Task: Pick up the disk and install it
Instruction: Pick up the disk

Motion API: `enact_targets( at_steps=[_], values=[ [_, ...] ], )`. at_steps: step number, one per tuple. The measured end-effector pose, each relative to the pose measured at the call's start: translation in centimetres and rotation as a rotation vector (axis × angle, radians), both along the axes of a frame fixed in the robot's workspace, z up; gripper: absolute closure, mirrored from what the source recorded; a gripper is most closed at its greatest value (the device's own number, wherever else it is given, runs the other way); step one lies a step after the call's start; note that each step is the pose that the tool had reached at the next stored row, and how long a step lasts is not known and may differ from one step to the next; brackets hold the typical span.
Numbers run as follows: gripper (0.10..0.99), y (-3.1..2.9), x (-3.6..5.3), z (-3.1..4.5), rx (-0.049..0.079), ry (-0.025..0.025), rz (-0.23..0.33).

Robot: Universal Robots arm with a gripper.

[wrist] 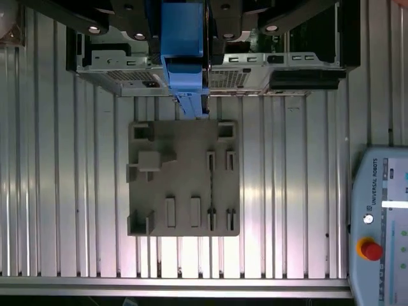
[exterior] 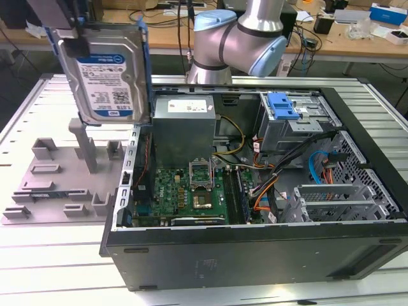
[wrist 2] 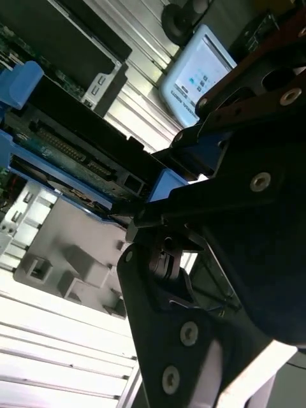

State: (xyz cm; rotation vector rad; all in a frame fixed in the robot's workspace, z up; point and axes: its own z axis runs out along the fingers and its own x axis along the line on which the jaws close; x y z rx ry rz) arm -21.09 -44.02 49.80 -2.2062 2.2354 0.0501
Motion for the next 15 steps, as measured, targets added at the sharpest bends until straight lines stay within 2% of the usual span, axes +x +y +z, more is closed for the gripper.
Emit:
enact_targets(
  at_steps=[15],
  values=[
    [0.722,-2.83,7.22,0.00,0.000,0.0000,0.000]
  ],
)
